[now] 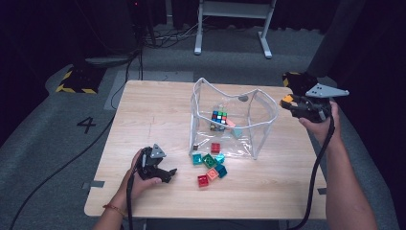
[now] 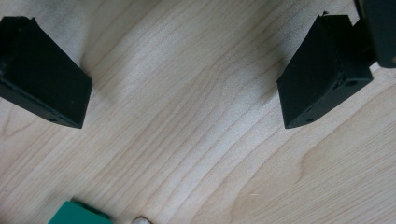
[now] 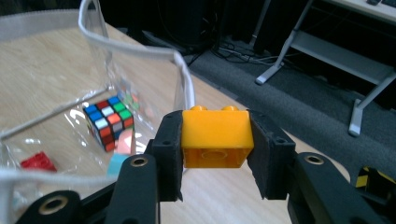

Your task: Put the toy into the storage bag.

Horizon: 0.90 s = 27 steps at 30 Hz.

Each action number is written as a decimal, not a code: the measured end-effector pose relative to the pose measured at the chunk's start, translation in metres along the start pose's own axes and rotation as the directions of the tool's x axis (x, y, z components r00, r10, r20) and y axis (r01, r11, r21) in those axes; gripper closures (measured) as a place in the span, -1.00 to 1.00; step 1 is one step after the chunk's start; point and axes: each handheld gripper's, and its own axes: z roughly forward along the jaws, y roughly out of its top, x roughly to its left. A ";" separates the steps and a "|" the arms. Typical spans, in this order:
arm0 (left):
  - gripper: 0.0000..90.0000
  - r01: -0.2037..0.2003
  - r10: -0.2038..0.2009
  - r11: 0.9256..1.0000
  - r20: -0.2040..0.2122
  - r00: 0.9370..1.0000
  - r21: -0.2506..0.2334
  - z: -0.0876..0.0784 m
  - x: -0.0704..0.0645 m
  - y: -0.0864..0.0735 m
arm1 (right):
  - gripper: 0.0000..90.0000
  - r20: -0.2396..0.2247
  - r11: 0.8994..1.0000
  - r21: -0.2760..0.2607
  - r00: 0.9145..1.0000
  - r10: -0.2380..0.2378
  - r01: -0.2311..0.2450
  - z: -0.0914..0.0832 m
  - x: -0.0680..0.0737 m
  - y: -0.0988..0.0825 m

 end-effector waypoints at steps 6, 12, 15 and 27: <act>-0.93 0.000 0.000 1.000 0.000 1.000 0.000 0.000 0.000 0.000 | 0.32 -0.001 1.000 -0.007 1.000 -0.015 0.015 0.008 0.002 0.022; -0.93 0.000 0.000 1.000 0.000 1.000 0.000 0.000 0.000 0.000 | 0.32 -0.064 0.999 -0.029 0.997 -0.043 0.042 0.014 0.016 0.038; -0.93 0.000 0.000 1.000 0.000 1.000 0.001 0.000 0.000 0.000 | 0.32 -0.091 0.997 -0.030 0.994 -0.067 0.065 0.017 0.027 0.044; -0.93 -0.001 0.001 1.000 0.000 1.000 0.001 0.000 0.000 0.000 | 0.32 -0.229 0.992 -0.010 0.966 -0.123 0.124 0.034 0.056 0.046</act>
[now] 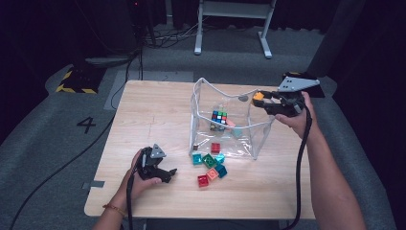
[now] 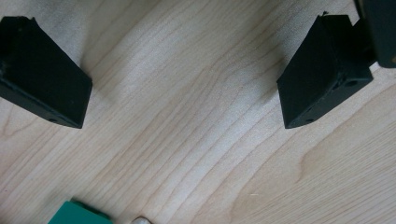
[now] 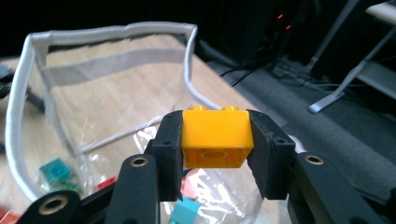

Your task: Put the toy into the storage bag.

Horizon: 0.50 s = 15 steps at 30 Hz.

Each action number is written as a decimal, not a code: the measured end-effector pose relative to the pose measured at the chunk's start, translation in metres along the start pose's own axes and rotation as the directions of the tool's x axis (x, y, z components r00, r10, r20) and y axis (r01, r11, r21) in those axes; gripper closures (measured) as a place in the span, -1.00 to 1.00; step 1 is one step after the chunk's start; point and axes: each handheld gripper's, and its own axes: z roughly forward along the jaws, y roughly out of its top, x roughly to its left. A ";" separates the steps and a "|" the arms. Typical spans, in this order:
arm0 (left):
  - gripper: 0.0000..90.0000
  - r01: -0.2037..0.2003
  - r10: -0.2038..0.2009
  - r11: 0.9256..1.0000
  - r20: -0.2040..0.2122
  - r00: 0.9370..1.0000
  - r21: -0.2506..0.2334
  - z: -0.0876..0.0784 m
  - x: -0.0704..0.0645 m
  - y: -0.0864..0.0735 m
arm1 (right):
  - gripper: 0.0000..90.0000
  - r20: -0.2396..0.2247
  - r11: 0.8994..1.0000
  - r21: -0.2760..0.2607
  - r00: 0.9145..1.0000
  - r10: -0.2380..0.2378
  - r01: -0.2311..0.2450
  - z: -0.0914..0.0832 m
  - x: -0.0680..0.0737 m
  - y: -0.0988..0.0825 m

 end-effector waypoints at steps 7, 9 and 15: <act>-0.93 0.001 -0.001 1.000 0.001 1.000 0.000 0.000 0.000 0.000 | 0.32 -0.043 0.997 0.075 0.999 -0.028 0.031 0.016 -0.001 0.001; -0.93 0.000 0.000 1.000 0.000 1.000 0.000 0.000 0.000 0.000 | 0.32 -0.069 0.994 0.092 0.997 -0.044 0.050 0.022 -0.003 0.002; -0.93 0.002 -0.002 1.000 0.000 1.000 -0.001 0.000 0.000 0.000 | 0.32 -0.135 0.981 0.174 0.989 -0.060 0.083 0.044 -0.007 0.002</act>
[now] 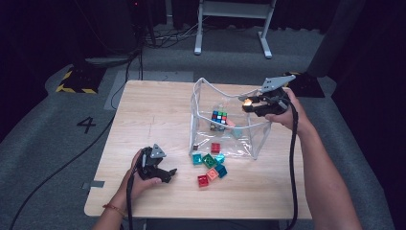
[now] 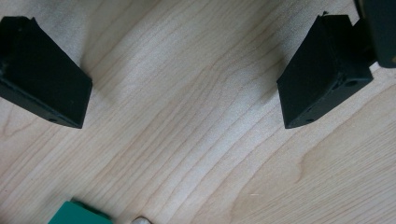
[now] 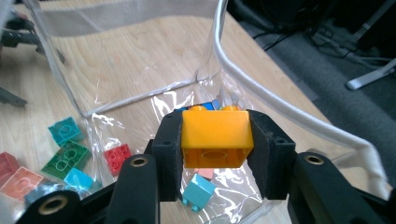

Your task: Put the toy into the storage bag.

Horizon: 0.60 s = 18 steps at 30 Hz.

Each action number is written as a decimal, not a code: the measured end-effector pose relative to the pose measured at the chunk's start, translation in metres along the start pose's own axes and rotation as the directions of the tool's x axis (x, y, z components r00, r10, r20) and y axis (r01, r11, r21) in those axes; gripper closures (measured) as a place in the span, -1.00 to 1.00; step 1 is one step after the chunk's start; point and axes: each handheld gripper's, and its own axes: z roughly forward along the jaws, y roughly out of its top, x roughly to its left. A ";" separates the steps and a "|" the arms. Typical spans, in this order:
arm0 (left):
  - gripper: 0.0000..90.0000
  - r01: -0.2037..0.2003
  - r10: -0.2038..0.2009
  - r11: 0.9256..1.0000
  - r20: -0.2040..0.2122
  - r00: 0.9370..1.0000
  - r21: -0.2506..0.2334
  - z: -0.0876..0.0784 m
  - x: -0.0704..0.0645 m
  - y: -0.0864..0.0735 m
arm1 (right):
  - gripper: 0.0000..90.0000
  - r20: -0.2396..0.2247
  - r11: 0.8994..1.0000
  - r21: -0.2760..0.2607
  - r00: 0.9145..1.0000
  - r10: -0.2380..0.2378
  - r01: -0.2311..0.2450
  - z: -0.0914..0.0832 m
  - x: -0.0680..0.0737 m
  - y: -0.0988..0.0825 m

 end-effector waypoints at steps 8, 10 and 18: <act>-0.93 0.000 0.000 1.000 0.000 1.000 0.000 0.000 0.000 0.000 | 0.32 -0.010 0.993 0.118 1.000 -0.010 0.011 0.014 -0.008 0.004; -0.93 -0.001 0.001 1.000 0.000 1.000 0.001 0.000 0.000 0.000 | 0.31 -0.005 0.989 0.149 1.000 -0.024 0.024 0.016 -0.011 0.004; -0.93 -0.001 0.001 1.000 0.000 1.000 0.000 0.000 0.000 0.000 | 0.31 0.014 0.952 0.301 0.998 -0.068 0.060 0.029 -0.017 0.000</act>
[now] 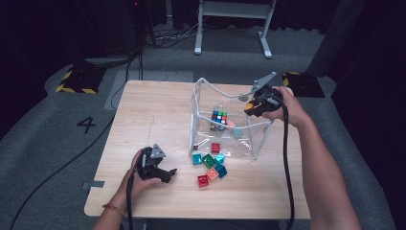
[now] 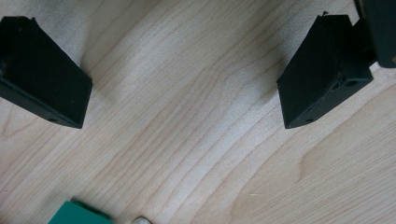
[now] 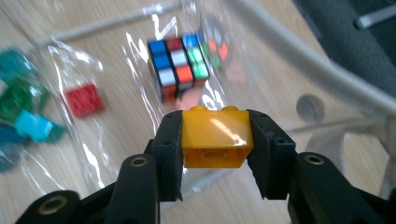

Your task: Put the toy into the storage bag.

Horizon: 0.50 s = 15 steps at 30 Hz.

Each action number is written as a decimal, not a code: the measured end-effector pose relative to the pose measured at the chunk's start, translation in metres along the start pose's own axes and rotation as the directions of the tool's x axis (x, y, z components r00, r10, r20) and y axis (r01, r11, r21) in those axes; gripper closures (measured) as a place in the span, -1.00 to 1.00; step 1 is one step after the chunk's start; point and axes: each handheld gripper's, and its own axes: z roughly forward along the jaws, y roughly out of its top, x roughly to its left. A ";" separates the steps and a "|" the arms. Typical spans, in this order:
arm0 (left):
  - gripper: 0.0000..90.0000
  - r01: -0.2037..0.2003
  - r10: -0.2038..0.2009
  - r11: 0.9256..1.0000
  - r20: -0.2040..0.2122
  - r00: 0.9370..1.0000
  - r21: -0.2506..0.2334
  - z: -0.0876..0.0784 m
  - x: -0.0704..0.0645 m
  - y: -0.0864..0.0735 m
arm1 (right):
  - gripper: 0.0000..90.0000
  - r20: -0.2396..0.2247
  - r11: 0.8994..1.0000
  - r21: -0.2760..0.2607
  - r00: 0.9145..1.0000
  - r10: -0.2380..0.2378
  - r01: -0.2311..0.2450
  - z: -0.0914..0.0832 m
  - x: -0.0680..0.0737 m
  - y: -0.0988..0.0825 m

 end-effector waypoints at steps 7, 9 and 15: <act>-0.93 0.000 0.000 1.000 0.000 1.000 0.000 0.000 0.000 0.000 | 0.31 -0.008 0.991 0.130 0.999 -0.044 0.045 -0.003 0.000 -0.005; -0.93 0.000 0.000 1.000 0.000 1.000 0.000 0.000 0.000 0.000 | 0.31 -0.009 0.987 0.156 0.999 -0.049 0.050 -0.005 -0.002 -0.008; -0.93 0.000 0.000 1.000 0.001 1.000 0.000 0.000 0.000 0.000 | 0.25 0.014 0.990 0.142 0.999 -0.029 0.027 -0.014 -0.006 -0.015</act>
